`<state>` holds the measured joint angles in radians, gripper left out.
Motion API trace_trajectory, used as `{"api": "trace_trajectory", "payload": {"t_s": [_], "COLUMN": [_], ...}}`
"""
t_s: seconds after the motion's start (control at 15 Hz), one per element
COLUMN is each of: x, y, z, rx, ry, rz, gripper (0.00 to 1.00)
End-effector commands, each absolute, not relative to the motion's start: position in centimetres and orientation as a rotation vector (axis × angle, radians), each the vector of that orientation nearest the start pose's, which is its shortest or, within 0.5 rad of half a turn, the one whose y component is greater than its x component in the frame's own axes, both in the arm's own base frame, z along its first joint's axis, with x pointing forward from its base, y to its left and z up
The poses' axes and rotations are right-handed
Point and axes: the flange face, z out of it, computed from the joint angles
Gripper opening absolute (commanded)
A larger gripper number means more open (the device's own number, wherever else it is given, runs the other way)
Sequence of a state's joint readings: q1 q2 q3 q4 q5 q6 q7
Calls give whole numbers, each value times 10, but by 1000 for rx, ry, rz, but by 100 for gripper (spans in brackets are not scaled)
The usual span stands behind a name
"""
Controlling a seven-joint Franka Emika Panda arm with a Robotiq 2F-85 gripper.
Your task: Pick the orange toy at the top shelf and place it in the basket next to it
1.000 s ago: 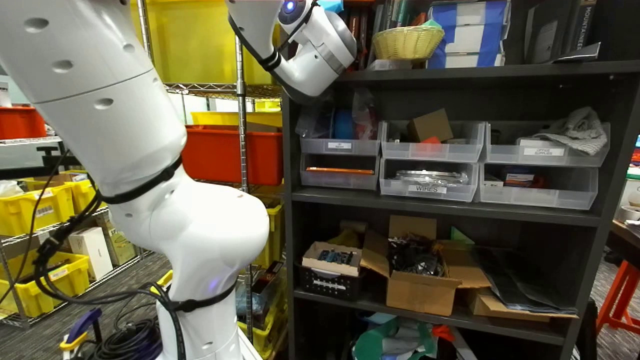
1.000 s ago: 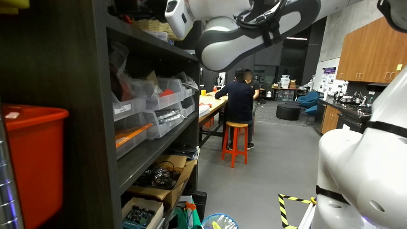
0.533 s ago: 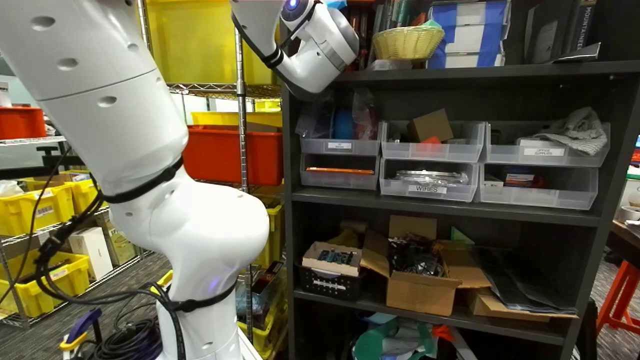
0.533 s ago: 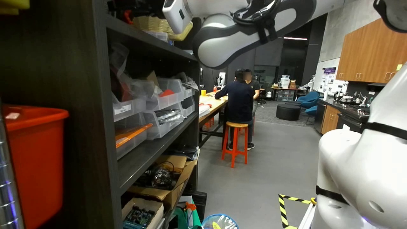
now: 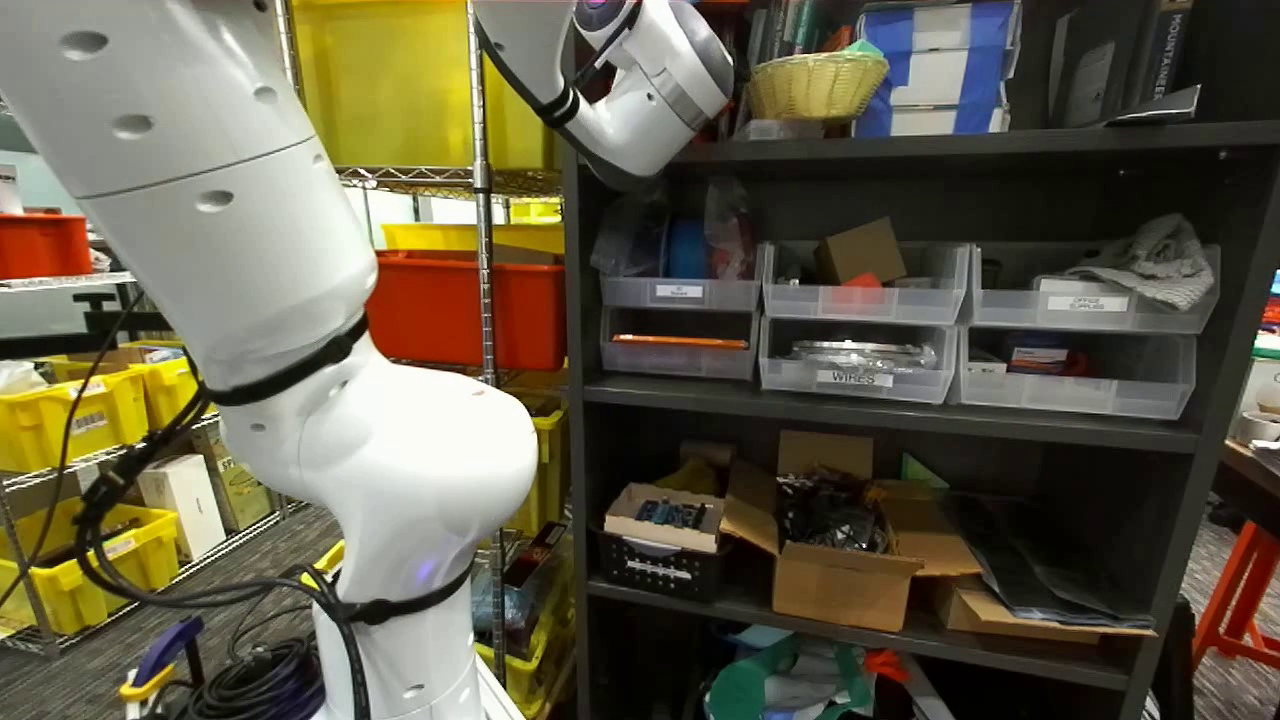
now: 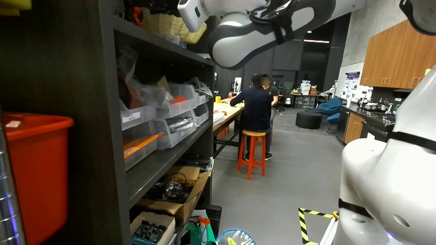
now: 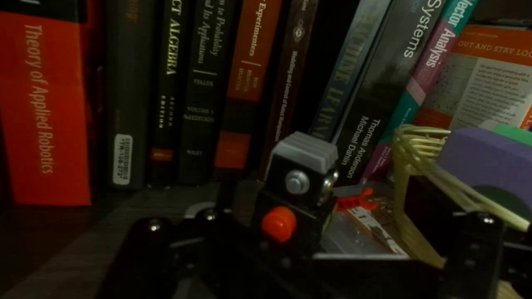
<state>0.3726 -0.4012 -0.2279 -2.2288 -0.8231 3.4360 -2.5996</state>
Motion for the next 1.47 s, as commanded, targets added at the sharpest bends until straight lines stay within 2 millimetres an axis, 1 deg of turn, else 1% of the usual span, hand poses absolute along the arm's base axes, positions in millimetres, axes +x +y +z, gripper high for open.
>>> {"api": "trace_trajectory", "payload": {"t_s": [0.0, 0.27, 0.33, 0.4, 0.6, 0.67, 0.93, 1.07, 1.13, 1.2, 1.27, 1.4], "x": [442, 453, 454, 456, 457, 458, 454, 446, 439, 428, 420, 400], "y": [127, 133, 135, 135, 136, 135, 134, 137, 140, 146, 150, 150], "z": [696, 691, 690, 690, 690, 691, 691, 690, 690, 697, 697, 708], "rx": [-429, -438, -442, -446, -453, -453, -456, -469, -482, -496, -513, -548], "ry": [1563, 1574, 1575, 1573, 1569, 1566, 1559, 1549, 1537, 1528, 1521, 1477], "rz": [170, 167, 165, 165, 161, 162, 167, 187, 204, 223, 242, 258], "gripper": [100, 100, 83, 74, 54, 51, 51, 51, 51, 51, 51, 51]}}
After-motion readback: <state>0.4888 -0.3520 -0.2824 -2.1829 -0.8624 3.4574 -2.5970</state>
